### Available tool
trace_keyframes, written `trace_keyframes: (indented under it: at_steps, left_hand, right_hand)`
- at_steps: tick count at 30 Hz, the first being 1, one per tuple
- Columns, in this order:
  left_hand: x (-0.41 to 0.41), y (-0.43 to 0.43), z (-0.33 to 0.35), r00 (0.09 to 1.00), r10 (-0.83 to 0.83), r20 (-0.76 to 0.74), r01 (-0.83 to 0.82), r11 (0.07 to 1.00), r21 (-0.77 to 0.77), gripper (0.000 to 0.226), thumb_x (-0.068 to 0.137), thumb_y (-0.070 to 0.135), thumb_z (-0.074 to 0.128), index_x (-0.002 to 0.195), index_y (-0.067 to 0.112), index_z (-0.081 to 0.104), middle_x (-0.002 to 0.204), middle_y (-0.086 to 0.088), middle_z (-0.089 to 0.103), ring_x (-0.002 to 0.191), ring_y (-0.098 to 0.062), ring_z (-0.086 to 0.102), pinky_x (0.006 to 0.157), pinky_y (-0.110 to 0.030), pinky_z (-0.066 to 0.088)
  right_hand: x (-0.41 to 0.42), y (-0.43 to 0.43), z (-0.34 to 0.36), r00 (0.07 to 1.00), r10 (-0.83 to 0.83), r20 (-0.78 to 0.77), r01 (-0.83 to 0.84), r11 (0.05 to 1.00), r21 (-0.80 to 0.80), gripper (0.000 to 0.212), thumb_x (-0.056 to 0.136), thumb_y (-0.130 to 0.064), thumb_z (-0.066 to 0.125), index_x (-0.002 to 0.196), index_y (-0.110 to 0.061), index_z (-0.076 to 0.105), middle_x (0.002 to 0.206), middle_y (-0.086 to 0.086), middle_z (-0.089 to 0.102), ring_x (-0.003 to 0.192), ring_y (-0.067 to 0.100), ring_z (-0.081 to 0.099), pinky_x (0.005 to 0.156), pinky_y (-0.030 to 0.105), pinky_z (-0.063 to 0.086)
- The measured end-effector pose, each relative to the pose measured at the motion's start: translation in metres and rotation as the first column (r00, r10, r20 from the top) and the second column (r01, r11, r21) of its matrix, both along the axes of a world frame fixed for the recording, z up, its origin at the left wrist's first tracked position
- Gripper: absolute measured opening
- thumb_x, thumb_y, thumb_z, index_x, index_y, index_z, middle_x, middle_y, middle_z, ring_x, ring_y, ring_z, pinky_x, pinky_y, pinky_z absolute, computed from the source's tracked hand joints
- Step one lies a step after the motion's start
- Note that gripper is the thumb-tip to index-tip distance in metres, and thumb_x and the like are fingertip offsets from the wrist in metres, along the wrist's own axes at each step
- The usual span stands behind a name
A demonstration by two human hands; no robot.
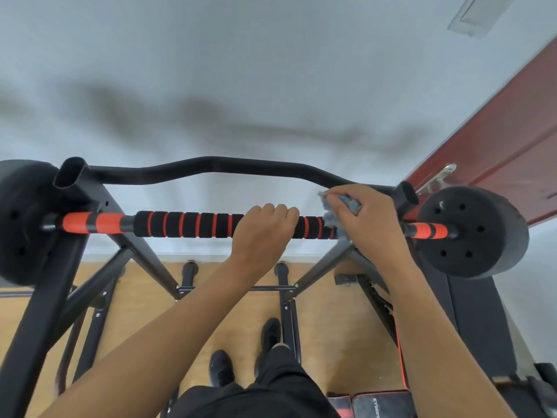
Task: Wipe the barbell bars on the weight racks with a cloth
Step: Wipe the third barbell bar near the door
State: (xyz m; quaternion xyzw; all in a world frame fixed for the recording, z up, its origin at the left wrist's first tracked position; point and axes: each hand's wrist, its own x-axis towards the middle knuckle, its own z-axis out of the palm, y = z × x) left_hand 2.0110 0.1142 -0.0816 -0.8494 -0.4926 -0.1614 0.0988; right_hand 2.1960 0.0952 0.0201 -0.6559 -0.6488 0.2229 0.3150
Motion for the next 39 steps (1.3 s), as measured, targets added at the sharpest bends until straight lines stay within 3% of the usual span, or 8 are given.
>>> trace_keyframes:
  at_steps: [3, 6, 10, 13, 21, 26, 33, 39]
  left_hand:
    - [0.001, -0.009, -0.010, 0.999, 0.006, 0.038, -0.014, 0.981, 0.196, 0.013, 0.093, 0.001, 0.052, 0.095, 0.010, 0.060, 0.072, -0.005, 0.052, 0.063, -0.019, 0.043, 0.060, -0.031, 0.043]
    - [0.003, -0.016, -0.015, 0.998, 0.063, 0.032, -0.069, 0.962, 0.265, 0.014, 0.095, -0.003, 0.052, 0.100, 0.009, 0.058, 0.077, -0.005, 0.052, 0.066, -0.021, 0.043, 0.063, -0.033, 0.045]
    - [0.006, -0.018, -0.021, 0.993, 0.108, 0.051, -0.118, 0.954, 0.275, 0.010, 0.097, 0.000, 0.053, 0.100, 0.009, 0.058, 0.078, -0.005, 0.053, 0.067, -0.021, 0.045, 0.065, -0.034, 0.045]
    - [0.009, -0.015, -0.016, 0.990, 0.131, 0.053, -0.141, 0.950, 0.279, 0.010, 0.095, 0.001, 0.055, 0.095, 0.010, 0.058, 0.073, -0.004, 0.051, 0.064, -0.021, 0.043, 0.062, -0.034, 0.041]
    - [0.014, -0.010, 0.014, 0.989, 0.140, 0.056, -0.139, 0.990, -0.014, 0.044, 0.069, 0.021, 0.090, 0.075, 0.016, 0.047, 0.057, 0.004, 0.037, 0.053, -0.017, 0.032, 0.058, -0.029, 0.029]
    - [0.021, -0.004, 0.025, 0.969, 0.237, -0.070, -0.245, 0.958, -0.148, 0.035, 0.085, 0.043, 0.071, 0.076, 0.023, 0.044, 0.055, 0.009, 0.040, 0.052, -0.016, 0.043, 0.057, -0.029, 0.029]
    - [0.018, 0.019, 0.049, 0.957, 0.230, -0.174, -0.284, 0.854, -0.436, 0.030, 0.082, 0.056, 0.068, 0.082, 0.027, 0.060, 0.065, 0.008, 0.059, 0.058, -0.012, 0.058, 0.064, -0.030, 0.055]
    - [0.022, 0.042, 0.064, 0.945, 0.216, -0.245, -0.325, 0.692, -0.644, 0.036, 0.078, 0.054, 0.076, 0.084, 0.026, 0.054, 0.072, 0.004, 0.065, 0.061, -0.013, 0.062, 0.062, -0.030, 0.047]
  right_hand:
    - [0.010, -0.008, 0.016, 0.989, -0.028, -0.148, 0.039, 0.996, 0.075, 0.014, 0.098, -0.025, 0.066, 0.111, -0.023, 0.072, 0.097, -0.014, 0.072, 0.086, -0.010, 0.067, 0.069, 0.008, 0.053]
    - [0.019, -0.002, 0.019, 0.997, -0.020, -0.073, 0.027, 0.995, 0.094, 0.015, 0.098, -0.026, 0.067, 0.111, -0.024, 0.072, 0.097, -0.013, 0.072, 0.087, -0.009, 0.066, 0.072, 0.005, 0.051]
    - [0.012, 0.011, -0.005, 0.981, 0.080, 0.174, -0.073, 0.996, -0.048, 0.015, 0.099, -0.036, 0.062, 0.111, -0.031, 0.070, 0.102, -0.017, 0.064, 0.091, -0.005, 0.062, 0.074, 0.006, 0.046]
    - [-0.008, 0.008, -0.029, 0.839, 0.177, 0.515, -0.155, 0.984, -0.087, 0.029, 0.105, -0.043, 0.047, 0.111, -0.023, 0.066, 0.100, -0.008, 0.057, 0.084, 0.007, 0.054, 0.075, 0.022, 0.043]
    - [0.019, -0.023, -0.025, 0.876, 0.351, 0.330, -0.314, 0.935, -0.162, 0.016, 0.105, -0.030, 0.049, 0.106, -0.020, 0.060, 0.098, -0.012, 0.054, 0.086, 0.010, 0.057, 0.082, 0.033, 0.053]
    - [0.056, -0.008, -0.003, 0.957, 0.225, 0.182, -0.227, 0.974, -0.012, 0.016, 0.102, -0.033, 0.056, 0.111, -0.025, 0.067, 0.104, -0.012, 0.061, 0.097, 0.005, 0.057, 0.090, 0.023, 0.047]
    - [0.027, 0.046, -0.010, 0.827, 0.431, 0.361, -0.388, 0.902, -0.188, 0.025, 0.099, -0.044, 0.058, 0.095, -0.022, 0.069, 0.087, -0.008, 0.064, 0.080, 0.009, 0.061, 0.076, 0.029, 0.052]
    - [0.023, 0.023, -0.036, 0.847, 0.312, 0.429, -0.335, 0.942, -0.023, 0.019, 0.104, -0.034, 0.050, 0.094, -0.019, 0.056, 0.084, -0.003, 0.057, 0.075, 0.015, 0.058, 0.072, 0.030, 0.053]
